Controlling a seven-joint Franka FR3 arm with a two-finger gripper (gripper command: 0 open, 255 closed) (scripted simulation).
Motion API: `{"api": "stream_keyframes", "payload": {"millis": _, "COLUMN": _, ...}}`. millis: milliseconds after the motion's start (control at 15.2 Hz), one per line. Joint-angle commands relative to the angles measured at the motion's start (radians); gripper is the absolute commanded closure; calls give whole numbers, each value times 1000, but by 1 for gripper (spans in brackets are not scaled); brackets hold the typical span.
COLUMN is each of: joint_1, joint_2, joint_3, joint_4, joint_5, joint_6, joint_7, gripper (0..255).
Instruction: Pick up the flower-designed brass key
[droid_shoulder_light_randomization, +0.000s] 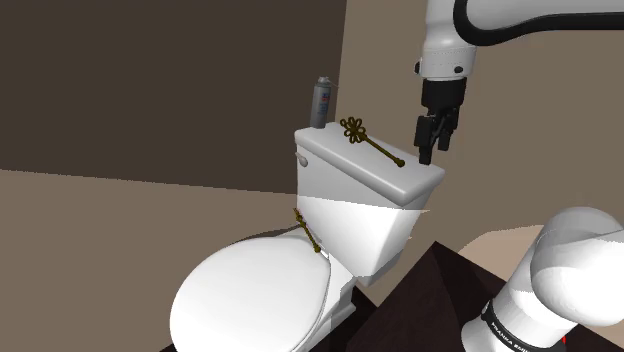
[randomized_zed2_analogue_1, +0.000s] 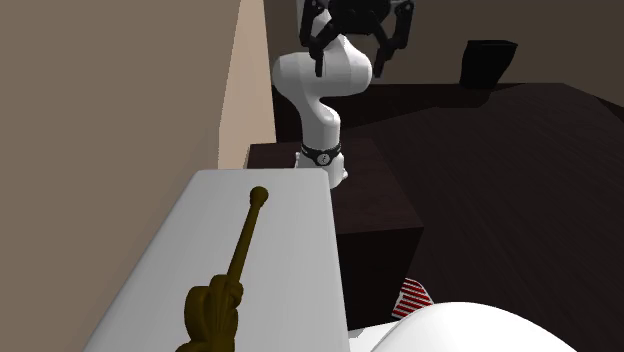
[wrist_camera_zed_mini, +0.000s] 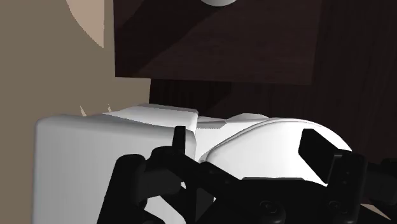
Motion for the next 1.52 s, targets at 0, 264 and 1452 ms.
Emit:
{"api": "stream_keyframes", "payload": {"millis": 0, "joint_1": 0, "joint_2": 0, "joint_3": 0, "joint_4": 0, "joint_5": 0, "joint_6": 0, "joint_7": 0, "gripper": 0}}
{"api": "stream_keyframes", "payload": {"millis": 264, "joint_1": -21, "joint_2": 81, "joint_3": -49, "joint_4": 4, "joint_5": -20, "joint_6": 139, "joint_7": -37, "gripper": 0}}
{"api": "stream_keyframes", "payload": {"millis": 1452, "joint_1": -63, "joint_2": 566, "joint_3": -254, "joint_4": 262, "joint_5": 84, "joint_6": 623, "joint_7": -248, "gripper": 0}}
